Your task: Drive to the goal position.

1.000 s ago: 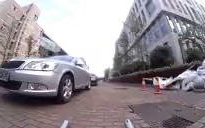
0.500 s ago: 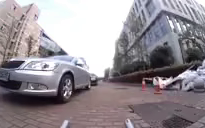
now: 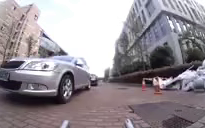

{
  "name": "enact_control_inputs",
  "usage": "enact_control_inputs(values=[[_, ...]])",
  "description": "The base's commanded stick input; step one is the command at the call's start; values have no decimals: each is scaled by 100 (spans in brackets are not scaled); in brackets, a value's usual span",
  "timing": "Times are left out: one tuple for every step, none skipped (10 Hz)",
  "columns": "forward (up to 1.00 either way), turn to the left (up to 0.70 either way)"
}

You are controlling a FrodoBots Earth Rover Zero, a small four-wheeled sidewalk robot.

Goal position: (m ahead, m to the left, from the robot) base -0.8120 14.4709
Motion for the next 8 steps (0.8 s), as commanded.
enact_control_inputs(values=[[-45, -27], [-45, -24], [-38, -16], [0, 0], [0, 42], [0, 45], [0, 45], [0, 45]])
